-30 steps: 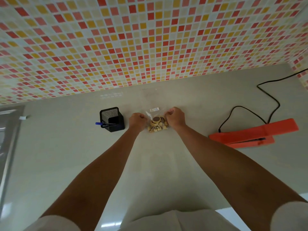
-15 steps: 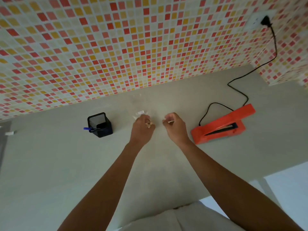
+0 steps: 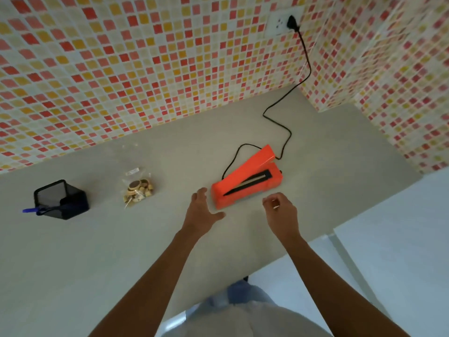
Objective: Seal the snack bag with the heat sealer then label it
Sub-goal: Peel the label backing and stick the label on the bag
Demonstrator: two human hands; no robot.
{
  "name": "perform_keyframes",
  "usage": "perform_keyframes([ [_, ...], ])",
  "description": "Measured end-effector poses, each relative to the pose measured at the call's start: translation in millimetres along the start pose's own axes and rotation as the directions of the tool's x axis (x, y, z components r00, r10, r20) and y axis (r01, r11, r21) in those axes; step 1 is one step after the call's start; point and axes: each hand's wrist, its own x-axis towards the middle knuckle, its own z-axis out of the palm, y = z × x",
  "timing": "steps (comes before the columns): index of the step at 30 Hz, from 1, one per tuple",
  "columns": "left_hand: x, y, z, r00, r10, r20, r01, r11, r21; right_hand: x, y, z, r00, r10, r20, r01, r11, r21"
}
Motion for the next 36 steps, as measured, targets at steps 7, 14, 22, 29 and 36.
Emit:
perform_keyframes([
  [7,14,3,28,0.991,-0.053,-0.124,0.053,0.999,0.001,79,34,-19,0.984,0.159,0.076,-0.159,0.987,-0.005],
  [14,27,3,31,0.987,-0.038,-0.156,0.04,0.999,0.009,109,39,-12,0.976,0.095,0.196,-0.082,0.994,-0.075],
  [22,62,5,9,0.983,-0.021,-0.18,0.038,0.995,0.094,146,17,7,0.954,-0.011,0.298,0.041,0.995,-0.092],
  [29,116,9,-36,0.977,-0.062,-0.203,0.09,0.987,0.135,193,-31,40,0.937,-0.075,0.341,0.127,0.983,-0.133],
  [36,157,4,-64,0.975,-0.102,-0.198,0.137,0.976,0.171,220,-51,65,0.921,-0.084,0.38,0.166,0.968,-0.189],
])
